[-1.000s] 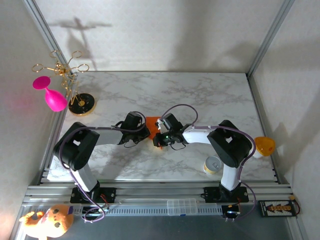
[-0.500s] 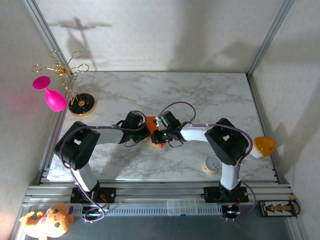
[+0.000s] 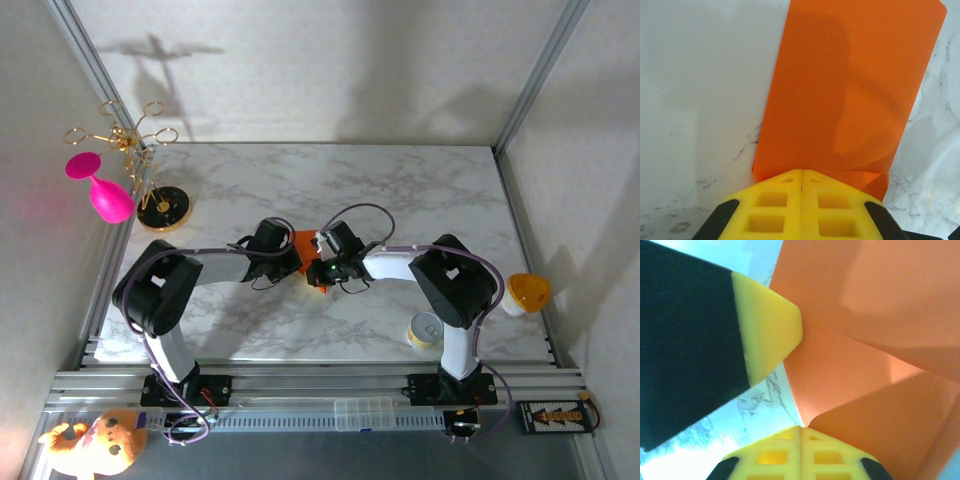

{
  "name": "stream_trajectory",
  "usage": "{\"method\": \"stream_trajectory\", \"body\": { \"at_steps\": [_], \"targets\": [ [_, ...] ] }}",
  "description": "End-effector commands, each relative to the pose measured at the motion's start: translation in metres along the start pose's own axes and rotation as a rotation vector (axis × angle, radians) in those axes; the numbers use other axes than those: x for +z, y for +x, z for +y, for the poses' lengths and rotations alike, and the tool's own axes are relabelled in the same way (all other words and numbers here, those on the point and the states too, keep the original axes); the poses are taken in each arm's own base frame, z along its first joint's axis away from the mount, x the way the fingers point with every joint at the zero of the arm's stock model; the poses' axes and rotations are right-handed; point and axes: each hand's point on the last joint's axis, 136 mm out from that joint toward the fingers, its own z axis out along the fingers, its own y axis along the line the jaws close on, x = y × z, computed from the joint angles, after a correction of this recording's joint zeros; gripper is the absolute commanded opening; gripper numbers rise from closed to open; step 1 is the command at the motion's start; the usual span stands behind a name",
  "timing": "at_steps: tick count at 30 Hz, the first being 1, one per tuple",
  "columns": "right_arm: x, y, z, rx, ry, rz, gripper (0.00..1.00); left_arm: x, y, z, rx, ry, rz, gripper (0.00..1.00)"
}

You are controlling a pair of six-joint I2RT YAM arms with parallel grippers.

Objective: Fold a paper plane with a square sheet of paper (pick it up from the middle)

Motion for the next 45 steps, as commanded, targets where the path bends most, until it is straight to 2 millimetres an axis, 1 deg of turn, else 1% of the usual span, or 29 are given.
{"method": "stream_trajectory", "body": {
  "at_steps": [1, 6, 11, 15, 17, 19, 20, 24, 25, 27, 30, 34, 36, 39, 40, 42, 45],
  "targets": [
    [-0.002, 0.026, -0.016, 0.023, 0.026, 0.071, 0.00, 0.009, 0.025, 0.089, -0.028, -0.337, 0.048, 0.04],
    [-0.010, 0.040, -0.019, 0.010, 0.022, 0.087, 0.00, 0.009, 0.024, 0.097, -0.023, -0.377, 0.047, 0.03],
    [-0.016, 0.056, -0.023, 0.010, 0.024, 0.107, 0.00, 0.010, 0.025, 0.099, -0.019, -0.388, 0.050, 0.03],
    [-0.022, 0.071, -0.035, 0.031, 0.057, 0.125, 0.00, 0.011, 0.025, 0.097, -0.017, -0.380, 0.055, 0.03],
    [-0.026, 0.074, -0.039, 0.035, 0.067, 0.115, 0.00, 0.011, 0.025, 0.096, -0.015, -0.375, 0.057, 0.03],
    [-0.033, 0.069, -0.037, 0.027, 0.061, 0.086, 0.00, 0.011, 0.025, 0.093, -0.010, -0.366, 0.059, 0.03],
    [-0.038, 0.062, -0.032, 0.014, 0.051, 0.062, 0.00, 0.011, 0.024, 0.091, -0.008, -0.362, 0.060, 0.03],
    [-0.056, 0.026, 0.001, -0.056, -0.037, -0.053, 0.00, 0.011, 0.024, 0.084, 0.002, -0.344, 0.063, 0.03],
    [-0.057, 0.020, 0.007, -0.064, -0.052, -0.067, 0.00, 0.011, 0.024, 0.083, 0.002, -0.340, 0.064, 0.03],
    [-0.054, 0.011, 0.010, -0.067, -0.060, -0.075, 0.00, 0.011, 0.024, 0.079, 0.003, -0.332, 0.063, 0.03],
    [-0.040, 0.004, 0.005, -0.046, -0.043, -0.058, 0.00, 0.012, 0.024, 0.076, 0.007, -0.327, 0.065, 0.04],
    [-0.025, 0.000, -0.002, -0.029, -0.014, -0.038, 0.00, 0.012, 0.024, 0.072, 0.008, -0.317, 0.067, 0.04],
    [-0.021, -0.002, -0.008, -0.021, 0.014, -0.035, 0.00, 0.012, 0.023, 0.069, 0.010, -0.308, 0.065, 0.04],
    [-0.016, 0.001, -0.016, -0.006, 0.045, -0.020, 0.00, 0.010, 0.021, 0.061, 0.018, -0.283, 0.060, 0.04],
    [-0.014, 0.004, -0.020, 0.000, 0.054, -0.008, 0.00, 0.009, 0.020, 0.057, 0.024, -0.266, 0.057, 0.04],
    [-0.011, 0.011, -0.026, 0.014, 0.070, 0.012, 0.00, 0.006, 0.015, 0.040, 0.059, -0.211, 0.054, 0.06],
    [-0.008, 0.022, -0.037, 0.039, 0.108, 0.047, 0.00, -0.008, 0.005, 0.005, 0.147, -0.096, 0.024, 0.12]
  ]
}}
